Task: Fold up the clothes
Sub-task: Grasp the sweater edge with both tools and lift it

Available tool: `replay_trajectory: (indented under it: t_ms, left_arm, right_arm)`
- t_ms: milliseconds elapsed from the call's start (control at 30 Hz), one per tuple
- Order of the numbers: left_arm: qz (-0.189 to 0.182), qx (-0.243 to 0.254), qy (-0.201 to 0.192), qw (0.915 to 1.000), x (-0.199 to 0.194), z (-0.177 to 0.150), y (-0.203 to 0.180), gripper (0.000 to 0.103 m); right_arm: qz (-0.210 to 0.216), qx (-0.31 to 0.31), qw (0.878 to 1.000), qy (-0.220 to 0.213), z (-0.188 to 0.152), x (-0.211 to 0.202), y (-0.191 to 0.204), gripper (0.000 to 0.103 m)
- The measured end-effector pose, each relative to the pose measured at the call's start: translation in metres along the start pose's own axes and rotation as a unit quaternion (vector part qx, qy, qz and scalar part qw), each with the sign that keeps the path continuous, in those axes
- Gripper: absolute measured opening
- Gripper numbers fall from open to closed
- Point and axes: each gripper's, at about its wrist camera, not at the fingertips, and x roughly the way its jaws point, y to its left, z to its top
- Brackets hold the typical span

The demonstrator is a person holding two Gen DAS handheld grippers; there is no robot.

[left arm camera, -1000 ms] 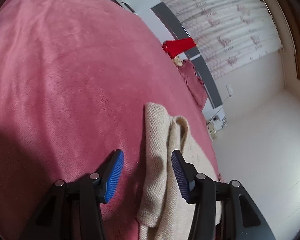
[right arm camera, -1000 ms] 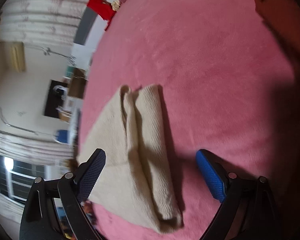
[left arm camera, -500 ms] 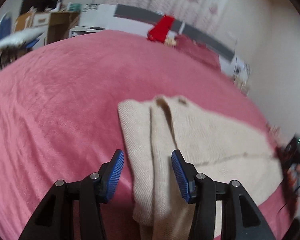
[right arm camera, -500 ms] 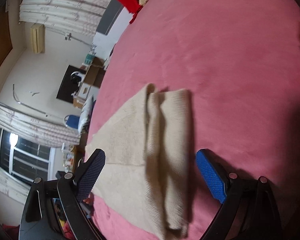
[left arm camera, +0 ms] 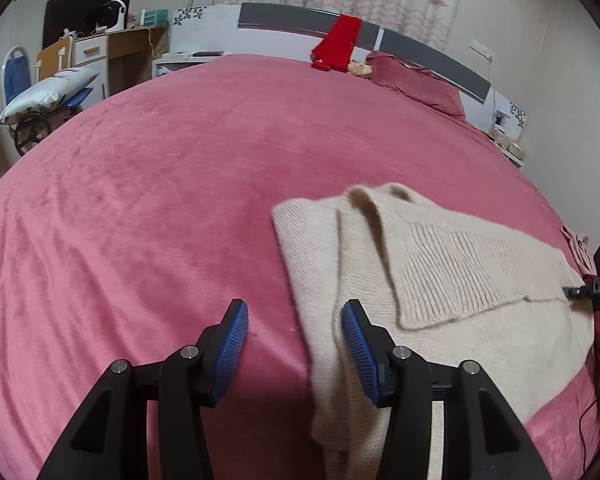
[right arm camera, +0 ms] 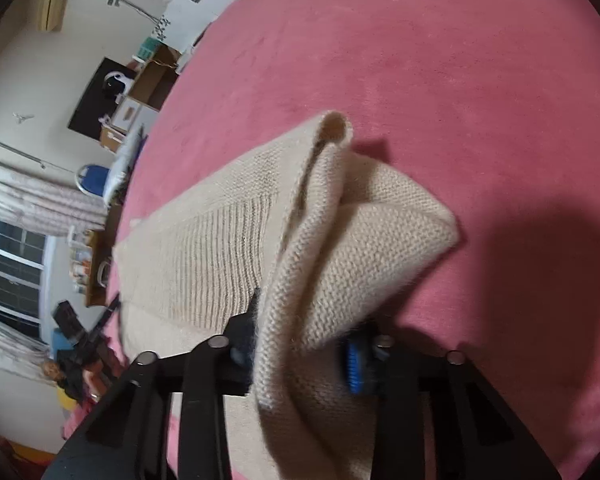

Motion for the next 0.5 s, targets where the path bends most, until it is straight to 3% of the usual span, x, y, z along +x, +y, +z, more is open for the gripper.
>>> replay_trajectory:
  t_ms: [100,167,267,367,500]
  left_arm:
    - [0.037,-0.009,-0.007,0.9993,-0.006,0.001,0.007,0.050]
    - [0.027,-0.032,-0.005,0.9991,-0.003,0.004,0.018,0.050]
    - [-0.062,-0.092,0.020,0.9936,0.012,0.007,0.037,0.050]
    - [-0.169,-0.149,0.041,0.9735,0.030,0.007,0.052,0.050]
    - [-0.297,-0.215,0.069,0.9278,0.055,0.006,0.071,0.050]
  right_arm:
    - [-0.037,-0.026,0.999,0.006,0.001,0.001,0.008,0.032]
    - [-0.056,-0.033,0.998,0.011,0.001,0.001,0.011,0.032]
    - [-0.067,-0.036,0.997,0.013,0.000,0.003,0.013,0.031]
    - [-0.062,-0.024,0.998,0.010,0.000,-0.003,0.006,0.031]
    - [-0.056,-0.016,0.998,0.005,-0.002,-0.005,0.001,0.031]
